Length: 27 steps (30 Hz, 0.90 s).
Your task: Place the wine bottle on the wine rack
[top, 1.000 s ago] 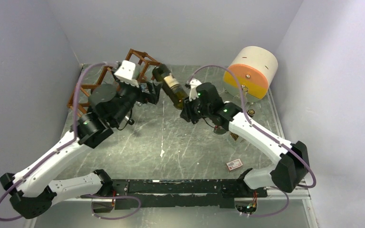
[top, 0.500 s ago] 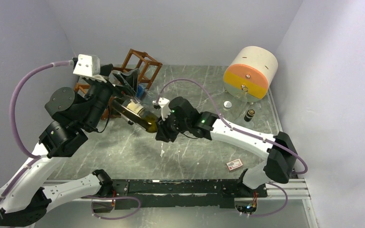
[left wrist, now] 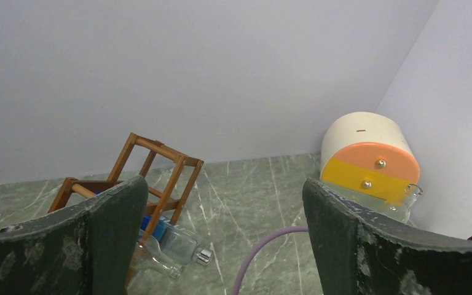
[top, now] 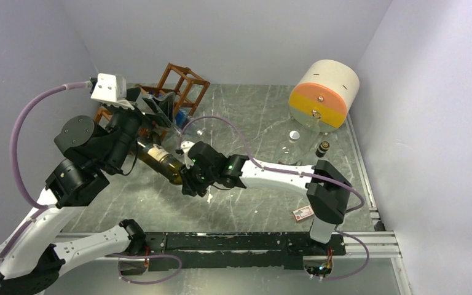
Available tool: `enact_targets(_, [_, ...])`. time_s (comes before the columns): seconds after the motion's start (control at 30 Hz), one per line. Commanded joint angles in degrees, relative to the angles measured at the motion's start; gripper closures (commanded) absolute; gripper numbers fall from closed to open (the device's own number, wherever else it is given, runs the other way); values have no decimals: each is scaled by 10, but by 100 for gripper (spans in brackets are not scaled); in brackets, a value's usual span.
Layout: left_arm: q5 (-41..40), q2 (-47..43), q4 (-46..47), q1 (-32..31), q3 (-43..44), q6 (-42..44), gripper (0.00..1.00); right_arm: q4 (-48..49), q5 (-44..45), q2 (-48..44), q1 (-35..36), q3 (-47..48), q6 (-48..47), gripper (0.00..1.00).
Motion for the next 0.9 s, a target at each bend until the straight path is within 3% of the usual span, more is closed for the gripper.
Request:
enact_targets(0.0, [-17,-10,-11,-2,-6,8,1,99,20,7,7,68,16,100])
enact_targets(0.87, [-35,-39,-34,-2,-26,18,1,102,21,87,28,127,53,100])
